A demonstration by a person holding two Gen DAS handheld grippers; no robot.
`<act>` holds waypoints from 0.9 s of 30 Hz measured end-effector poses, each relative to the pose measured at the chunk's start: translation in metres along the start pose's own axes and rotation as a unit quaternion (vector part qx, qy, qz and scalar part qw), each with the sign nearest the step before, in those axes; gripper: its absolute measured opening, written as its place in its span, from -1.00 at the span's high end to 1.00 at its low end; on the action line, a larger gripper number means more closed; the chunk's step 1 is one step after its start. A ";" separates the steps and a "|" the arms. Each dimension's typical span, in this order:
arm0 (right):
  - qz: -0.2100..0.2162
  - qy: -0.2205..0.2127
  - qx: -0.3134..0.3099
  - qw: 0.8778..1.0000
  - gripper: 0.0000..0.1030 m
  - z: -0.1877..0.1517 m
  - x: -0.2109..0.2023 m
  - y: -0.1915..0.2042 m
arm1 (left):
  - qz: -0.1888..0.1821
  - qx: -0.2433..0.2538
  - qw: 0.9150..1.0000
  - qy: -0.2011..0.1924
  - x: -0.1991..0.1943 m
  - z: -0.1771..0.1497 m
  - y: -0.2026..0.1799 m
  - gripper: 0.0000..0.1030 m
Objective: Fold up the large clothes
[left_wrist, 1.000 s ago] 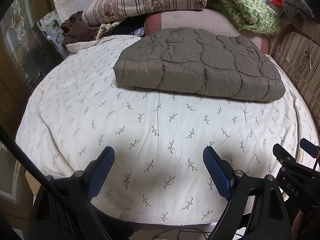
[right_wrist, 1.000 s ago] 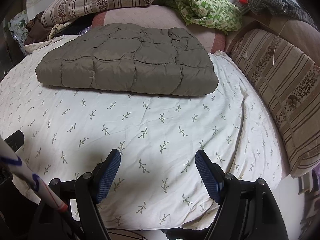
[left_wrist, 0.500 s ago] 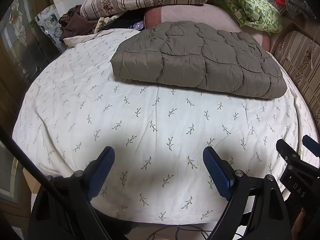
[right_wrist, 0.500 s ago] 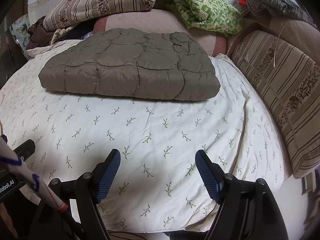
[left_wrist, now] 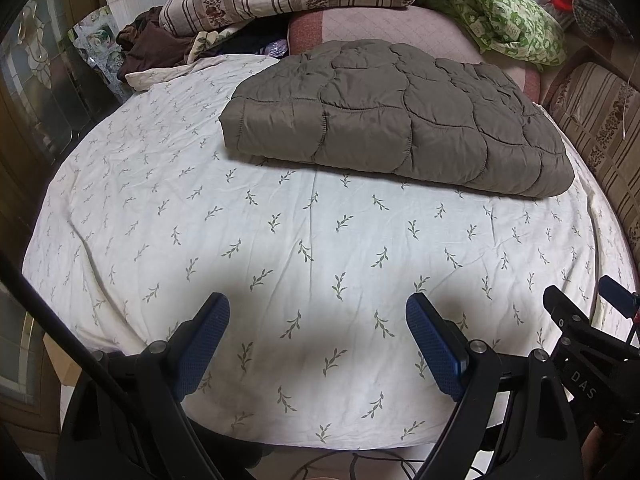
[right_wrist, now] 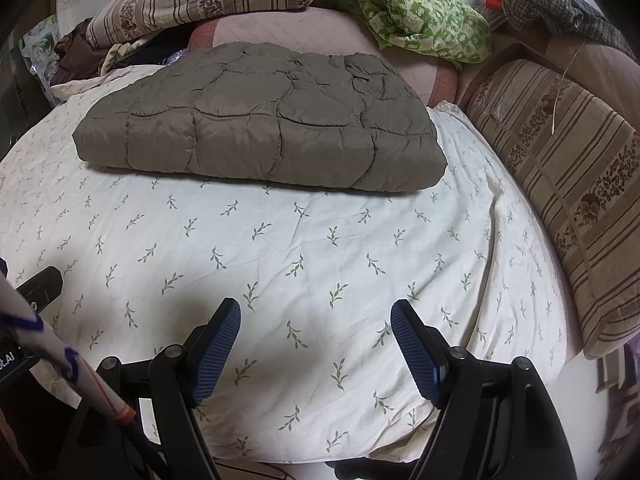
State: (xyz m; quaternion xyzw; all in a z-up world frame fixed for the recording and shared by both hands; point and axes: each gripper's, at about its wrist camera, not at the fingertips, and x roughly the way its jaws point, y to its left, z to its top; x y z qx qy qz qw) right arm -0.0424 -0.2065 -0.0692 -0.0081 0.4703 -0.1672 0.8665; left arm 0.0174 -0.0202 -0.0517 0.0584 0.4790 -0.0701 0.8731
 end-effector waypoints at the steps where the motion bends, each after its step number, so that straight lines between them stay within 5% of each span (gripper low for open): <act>1: 0.000 0.000 0.000 1.000 -0.58 0.000 0.001 0.000 | 0.000 0.000 1.000 0.001 0.000 0.000 0.000 -0.73; 27: -0.006 0.006 -0.013 1.000 -0.60 -0.003 0.008 0.003 | -0.001 0.003 1.000 0.009 0.005 -0.003 -0.003 -0.73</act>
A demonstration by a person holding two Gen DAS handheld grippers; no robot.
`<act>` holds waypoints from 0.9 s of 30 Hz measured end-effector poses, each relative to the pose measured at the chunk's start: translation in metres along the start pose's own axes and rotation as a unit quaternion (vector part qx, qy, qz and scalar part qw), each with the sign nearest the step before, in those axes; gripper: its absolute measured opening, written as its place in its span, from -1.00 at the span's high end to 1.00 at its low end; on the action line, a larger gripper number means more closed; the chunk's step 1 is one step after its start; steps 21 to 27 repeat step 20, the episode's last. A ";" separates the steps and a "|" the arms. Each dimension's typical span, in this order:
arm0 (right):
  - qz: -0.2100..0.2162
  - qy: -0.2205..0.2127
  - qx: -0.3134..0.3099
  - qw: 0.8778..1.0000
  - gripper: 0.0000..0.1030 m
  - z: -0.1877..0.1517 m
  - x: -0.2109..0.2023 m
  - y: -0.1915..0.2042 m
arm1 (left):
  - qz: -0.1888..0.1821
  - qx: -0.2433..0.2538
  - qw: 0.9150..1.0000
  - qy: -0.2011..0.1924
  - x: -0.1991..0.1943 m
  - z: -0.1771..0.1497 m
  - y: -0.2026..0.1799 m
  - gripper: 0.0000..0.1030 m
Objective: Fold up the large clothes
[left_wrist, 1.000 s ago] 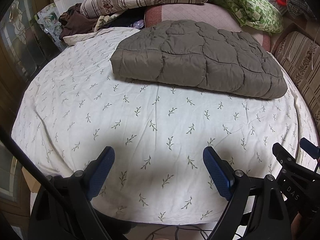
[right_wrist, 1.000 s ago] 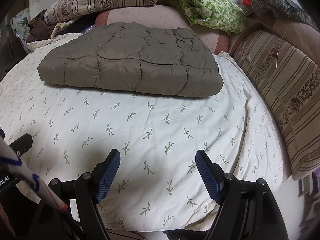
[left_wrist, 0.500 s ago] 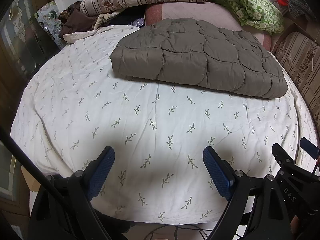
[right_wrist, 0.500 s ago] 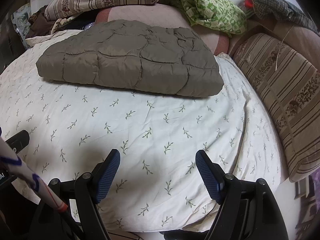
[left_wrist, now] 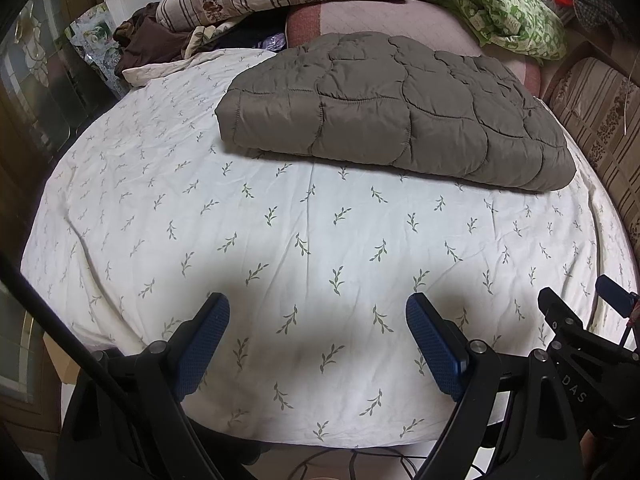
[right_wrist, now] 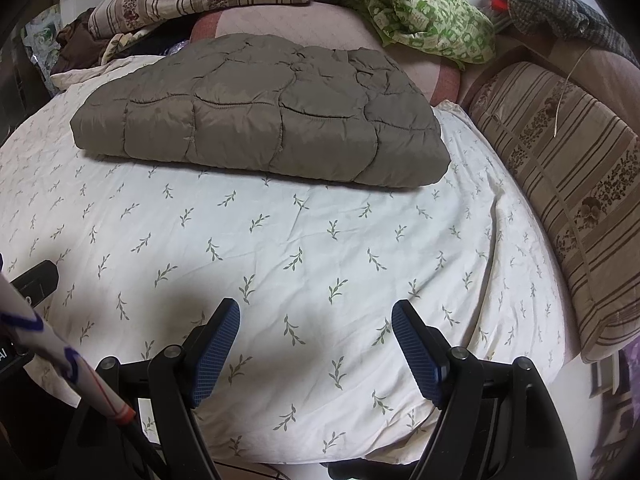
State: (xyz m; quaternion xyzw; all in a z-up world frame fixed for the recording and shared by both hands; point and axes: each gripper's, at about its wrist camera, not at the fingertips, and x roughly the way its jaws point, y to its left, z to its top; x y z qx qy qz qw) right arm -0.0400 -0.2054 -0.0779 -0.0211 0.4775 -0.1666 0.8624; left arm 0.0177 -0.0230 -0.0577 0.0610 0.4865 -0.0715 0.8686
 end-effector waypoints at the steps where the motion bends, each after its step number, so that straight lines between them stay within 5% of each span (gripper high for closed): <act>1: 0.000 0.001 0.001 1.000 -0.60 0.000 0.001 0.000 | 0.000 0.000 1.000 -0.001 0.000 0.000 0.000 -0.73; 27: 0.007 -0.001 0.013 1.000 -0.60 -0.001 0.002 -0.002 | 0.002 0.005 1.000 -0.009 -0.001 0.000 -0.001 -0.73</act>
